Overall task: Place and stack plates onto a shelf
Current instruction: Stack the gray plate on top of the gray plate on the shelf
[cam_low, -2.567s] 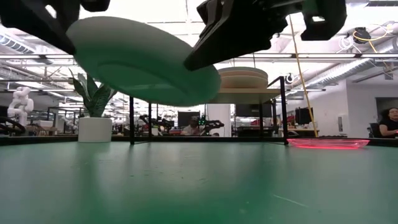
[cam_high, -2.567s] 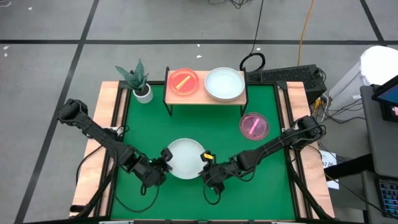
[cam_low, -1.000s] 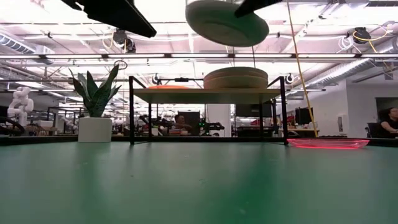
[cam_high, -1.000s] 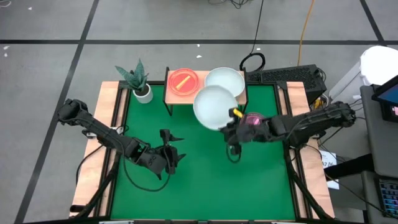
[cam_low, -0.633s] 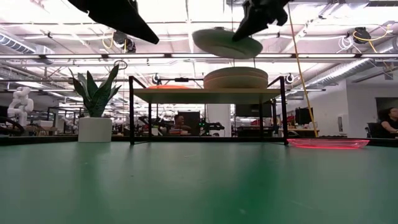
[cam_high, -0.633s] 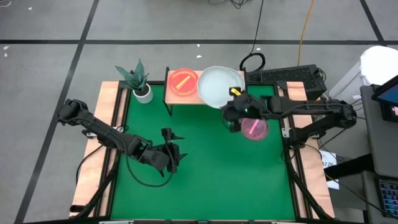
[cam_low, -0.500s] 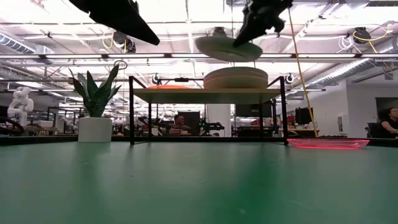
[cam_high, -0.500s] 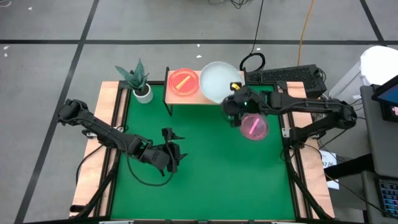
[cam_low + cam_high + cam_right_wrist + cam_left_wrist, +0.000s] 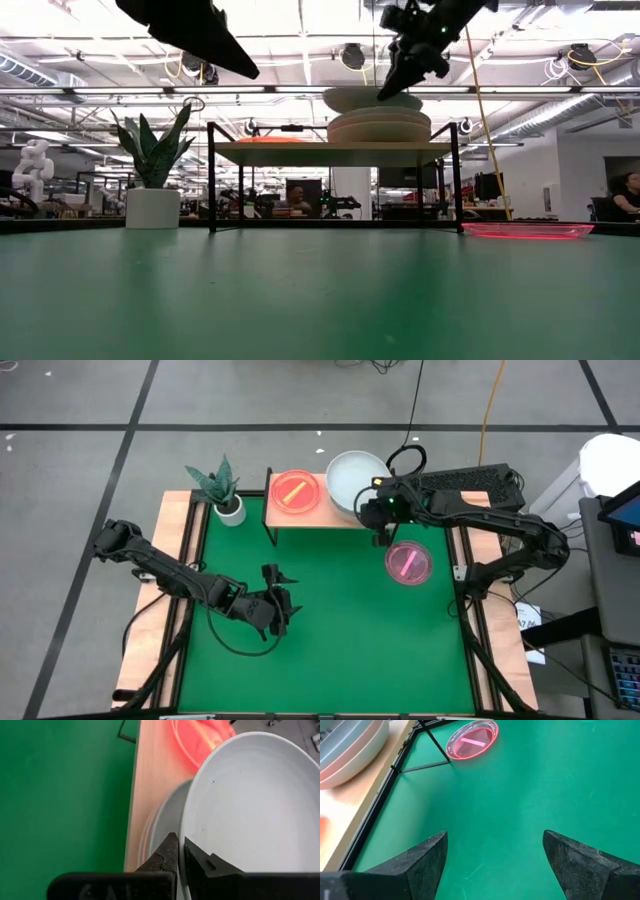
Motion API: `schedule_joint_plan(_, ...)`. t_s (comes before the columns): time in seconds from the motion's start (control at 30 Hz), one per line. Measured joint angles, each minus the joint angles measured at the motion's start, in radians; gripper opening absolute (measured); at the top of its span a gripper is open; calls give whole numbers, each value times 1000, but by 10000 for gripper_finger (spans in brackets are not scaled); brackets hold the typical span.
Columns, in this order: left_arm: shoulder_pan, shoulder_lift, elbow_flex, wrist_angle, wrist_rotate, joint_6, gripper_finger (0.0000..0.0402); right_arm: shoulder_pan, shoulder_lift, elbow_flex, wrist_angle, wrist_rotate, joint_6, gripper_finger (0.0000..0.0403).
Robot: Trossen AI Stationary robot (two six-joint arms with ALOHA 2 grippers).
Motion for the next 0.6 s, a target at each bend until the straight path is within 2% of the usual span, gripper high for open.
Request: schedule_joint_plan(0.6,-1,0,0,-29,0,-19,328,-16,31,0,4,12,-18,3)
